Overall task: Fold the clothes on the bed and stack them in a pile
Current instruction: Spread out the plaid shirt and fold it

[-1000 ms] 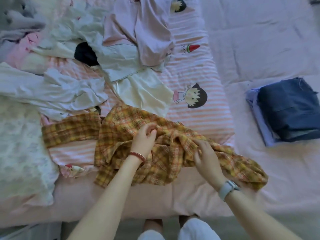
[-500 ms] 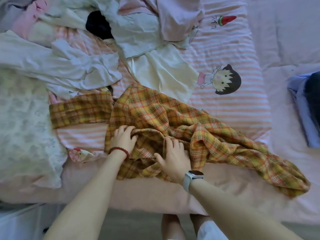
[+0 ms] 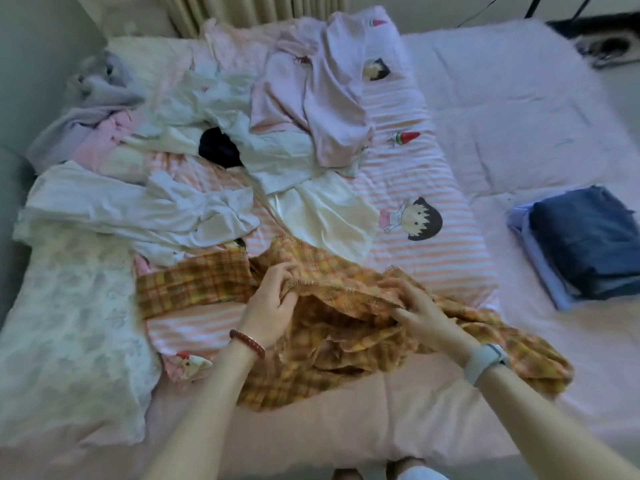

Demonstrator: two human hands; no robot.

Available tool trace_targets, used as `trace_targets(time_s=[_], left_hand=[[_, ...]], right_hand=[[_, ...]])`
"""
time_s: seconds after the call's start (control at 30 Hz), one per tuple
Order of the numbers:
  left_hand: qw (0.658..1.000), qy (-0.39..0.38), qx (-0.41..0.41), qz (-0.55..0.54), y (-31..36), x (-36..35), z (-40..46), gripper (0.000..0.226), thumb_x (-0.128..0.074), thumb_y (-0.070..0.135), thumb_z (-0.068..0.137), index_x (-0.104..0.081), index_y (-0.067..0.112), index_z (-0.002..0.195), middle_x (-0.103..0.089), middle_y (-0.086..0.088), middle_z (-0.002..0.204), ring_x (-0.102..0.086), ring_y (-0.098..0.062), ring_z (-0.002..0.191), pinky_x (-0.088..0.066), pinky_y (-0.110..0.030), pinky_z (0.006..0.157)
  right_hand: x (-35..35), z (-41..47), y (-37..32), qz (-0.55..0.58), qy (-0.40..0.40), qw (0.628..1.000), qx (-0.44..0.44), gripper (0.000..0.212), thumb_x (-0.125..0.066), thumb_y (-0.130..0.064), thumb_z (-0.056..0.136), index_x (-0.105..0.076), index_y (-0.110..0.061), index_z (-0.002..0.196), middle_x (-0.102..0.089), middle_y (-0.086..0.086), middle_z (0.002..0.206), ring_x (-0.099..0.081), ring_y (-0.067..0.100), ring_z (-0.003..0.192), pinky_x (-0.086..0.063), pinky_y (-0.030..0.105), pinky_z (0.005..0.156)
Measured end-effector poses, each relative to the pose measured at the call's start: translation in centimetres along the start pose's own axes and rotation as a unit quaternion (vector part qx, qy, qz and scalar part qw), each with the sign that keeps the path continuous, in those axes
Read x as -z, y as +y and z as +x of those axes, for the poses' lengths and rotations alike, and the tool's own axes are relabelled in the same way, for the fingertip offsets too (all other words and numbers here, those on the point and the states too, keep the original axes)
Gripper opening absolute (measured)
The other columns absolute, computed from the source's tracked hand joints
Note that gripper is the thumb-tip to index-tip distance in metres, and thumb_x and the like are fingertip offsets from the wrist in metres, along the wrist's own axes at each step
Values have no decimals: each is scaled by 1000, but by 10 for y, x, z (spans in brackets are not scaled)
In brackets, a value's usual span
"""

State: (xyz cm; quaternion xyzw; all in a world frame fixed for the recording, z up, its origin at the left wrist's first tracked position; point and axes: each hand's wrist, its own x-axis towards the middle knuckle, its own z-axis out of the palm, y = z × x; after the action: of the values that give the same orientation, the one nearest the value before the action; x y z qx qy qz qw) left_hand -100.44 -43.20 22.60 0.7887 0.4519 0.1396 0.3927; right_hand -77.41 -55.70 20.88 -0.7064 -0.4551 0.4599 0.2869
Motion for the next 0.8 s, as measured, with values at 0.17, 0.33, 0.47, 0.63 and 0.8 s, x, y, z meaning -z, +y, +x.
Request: trace_targets(time_s=[0.17, 0.33, 0.47, 0.63, 0.8], left_hand=[[992, -37, -41, -110, 87, 37, 32, 6, -54, 13, 92, -54, 18, 88, -56, 1, 80, -49, -6, 59, -43, -23, 60], [934, -168, -59, -308, 162, 47, 31, 27, -66, -1, 77, -59, 17, 96, -62, 5, 81, -61, -9, 76, -54, -22, 70], [938, -233, -139, -218, 209, 35, 17, 49, -70, -8, 72, -58, 16, 113, -64, 21, 69, -59, 7, 66, -46, -9, 63], [959, -18, -261, -109, 275, 10, -1, 11, -71, 8, 78, -69, 11, 89, -60, 9, 71, -55, 8, 63, -40, -6, 64], [924, 122, -340, -123, 343, 1, -20, 9, -64, 16, 85, -66, 19, 94, -55, 8, 75, -49, -4, 69, -36, -9, 64]], right_hand=[[67, -41, -44, 78, 23, 997, 11, 55, -70, -32, 81, -46, -38, 131, -62, 8, 99, -60, 20, 93, -48, 32, 89], [111, -111, -53, 255, -69, 964, -13, 44, -60, -9, 82, -54, -17, 125, -61, 5, 126, -56, 21, 118, -48, 29, 96], [134, -166, -46, 301, -29, 953, -20, 37, -47, 8, 87, -54, 3, 123, -61, 21, 120, -58, 33, 109, -47, 38, 97], [165, -214, -58, 38, 270, 960, 68, 14, -53, 1, 90, -62, -9, 87, -57, 4, 78, -52, 13, 68, -43, 18, 61], [201, -264, -79, -80, 523, 824, 200, 10, -53, -9, 93, -55, -19, 91, -54, -10, 82, -54, 2, 77, -42, 12, 66]])
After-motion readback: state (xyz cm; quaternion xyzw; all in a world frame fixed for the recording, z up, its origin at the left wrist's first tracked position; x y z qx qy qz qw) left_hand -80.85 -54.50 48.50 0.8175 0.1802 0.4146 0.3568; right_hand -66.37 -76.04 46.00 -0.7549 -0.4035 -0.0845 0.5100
